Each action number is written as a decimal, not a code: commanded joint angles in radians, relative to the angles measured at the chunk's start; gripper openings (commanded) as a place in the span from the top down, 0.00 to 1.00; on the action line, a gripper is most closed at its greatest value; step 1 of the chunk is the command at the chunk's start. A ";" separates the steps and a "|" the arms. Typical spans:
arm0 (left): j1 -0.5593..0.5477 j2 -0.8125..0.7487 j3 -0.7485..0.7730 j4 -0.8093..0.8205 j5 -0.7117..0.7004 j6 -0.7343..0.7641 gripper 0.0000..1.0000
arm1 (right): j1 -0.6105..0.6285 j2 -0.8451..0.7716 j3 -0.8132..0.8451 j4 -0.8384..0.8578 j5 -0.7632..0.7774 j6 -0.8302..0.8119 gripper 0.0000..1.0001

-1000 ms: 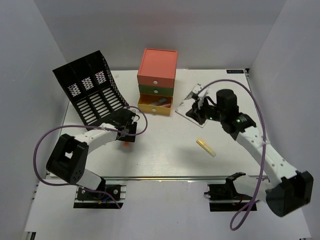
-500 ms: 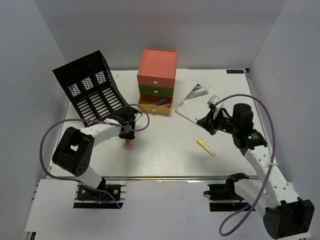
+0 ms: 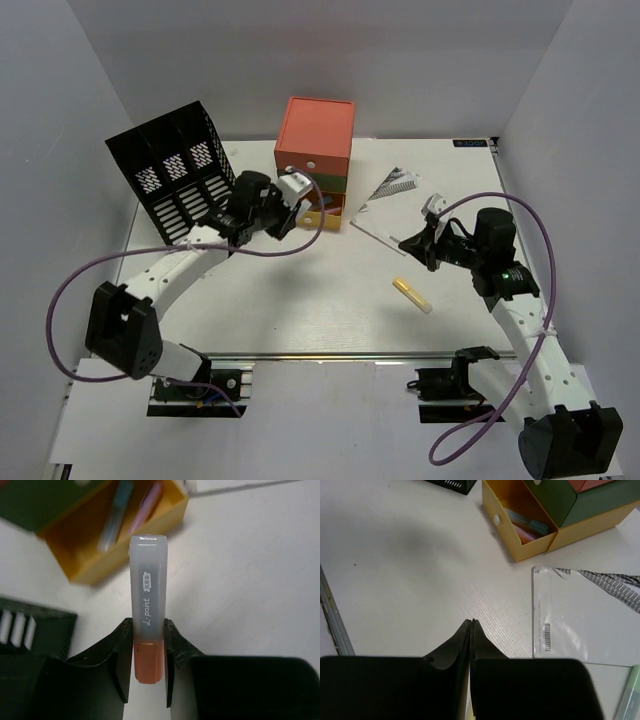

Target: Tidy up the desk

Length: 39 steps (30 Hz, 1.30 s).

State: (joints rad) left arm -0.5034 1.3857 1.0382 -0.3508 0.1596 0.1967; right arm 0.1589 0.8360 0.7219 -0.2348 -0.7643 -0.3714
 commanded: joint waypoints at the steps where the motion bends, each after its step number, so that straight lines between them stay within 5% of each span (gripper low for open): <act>1: 0.006 0.107 0.136 0.006 0.168 0.274 0.97 | -0.015 0.017 0.025 -0.034 -0.058 -0.050 1.00; 7: 0.006 0.328 0.360 -0.116 0.167 0.523 1.00 | -0.041 0.000 0.014 -0.020 -0.056 -0.049 1.00; 17: 0.006 0.424 0.381 0.031 0.110 0.724 0.97 | -0.065 0.009 0.005 -0.011 -0.061 -0.050 0.99; 26: 0.006 0.493 0.404 0.111 0.075 0.742 0.91 | -0.081 0.021 -0.009 -0.008 -0.070 -0.066 0.72; 39: -0.004 0.435 0.344 0.300 -0.040 0.661 0.49 | -0.099 0.037 -0.019 -0.044 -0.081 -0.142 0.45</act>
State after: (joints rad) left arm -0.5037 1.9190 1.4067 -0.1287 0.1360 0.8982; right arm 0.0654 0.8673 0.7151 -0.2642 -0.8192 -0.4553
